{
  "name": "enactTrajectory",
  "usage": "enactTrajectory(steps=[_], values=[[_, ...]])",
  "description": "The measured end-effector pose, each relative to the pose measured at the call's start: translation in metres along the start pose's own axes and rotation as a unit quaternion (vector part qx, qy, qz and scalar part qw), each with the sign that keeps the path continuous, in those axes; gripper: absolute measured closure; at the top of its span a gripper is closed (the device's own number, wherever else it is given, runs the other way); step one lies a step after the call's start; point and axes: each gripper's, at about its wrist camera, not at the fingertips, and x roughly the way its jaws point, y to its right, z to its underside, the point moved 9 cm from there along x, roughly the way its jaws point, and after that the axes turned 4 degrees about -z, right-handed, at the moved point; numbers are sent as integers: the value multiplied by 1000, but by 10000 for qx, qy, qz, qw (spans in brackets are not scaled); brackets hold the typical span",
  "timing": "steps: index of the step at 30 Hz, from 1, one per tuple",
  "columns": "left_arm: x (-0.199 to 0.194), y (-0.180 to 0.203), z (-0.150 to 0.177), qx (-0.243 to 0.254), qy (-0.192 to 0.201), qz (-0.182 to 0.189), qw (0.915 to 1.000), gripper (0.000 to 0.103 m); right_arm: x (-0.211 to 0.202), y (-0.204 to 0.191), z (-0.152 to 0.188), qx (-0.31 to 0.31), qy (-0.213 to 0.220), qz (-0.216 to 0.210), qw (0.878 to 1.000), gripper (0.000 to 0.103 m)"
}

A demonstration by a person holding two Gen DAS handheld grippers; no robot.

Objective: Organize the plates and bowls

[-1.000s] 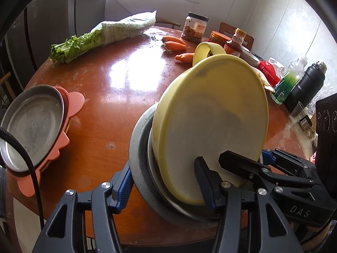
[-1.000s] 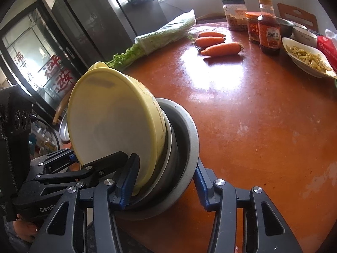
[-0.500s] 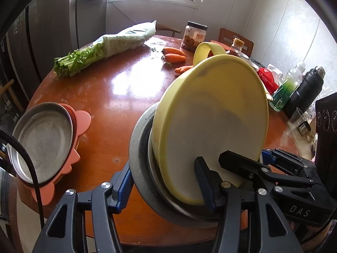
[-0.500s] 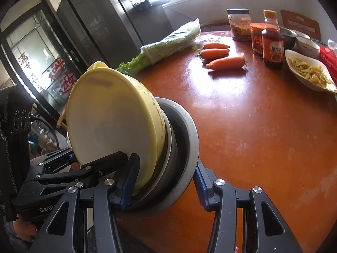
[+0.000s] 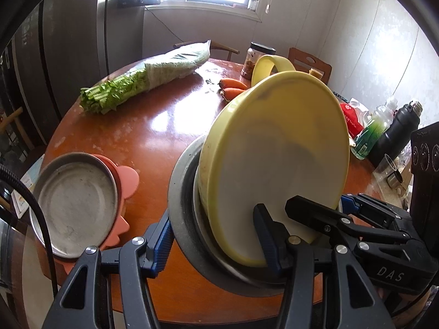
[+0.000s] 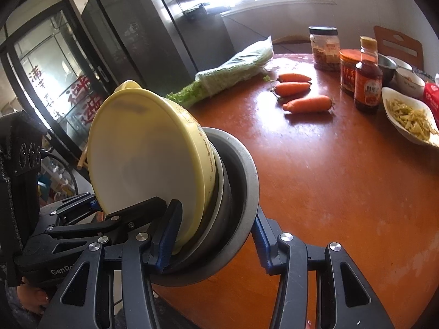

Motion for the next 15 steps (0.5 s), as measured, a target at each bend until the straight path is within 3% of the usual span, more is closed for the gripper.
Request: enactTrajectory(steps=[15], values=[[-19,-54,-25,-145,191,-174,9996,47,30,-45,-35,-303,-17,-112,9995,52]])
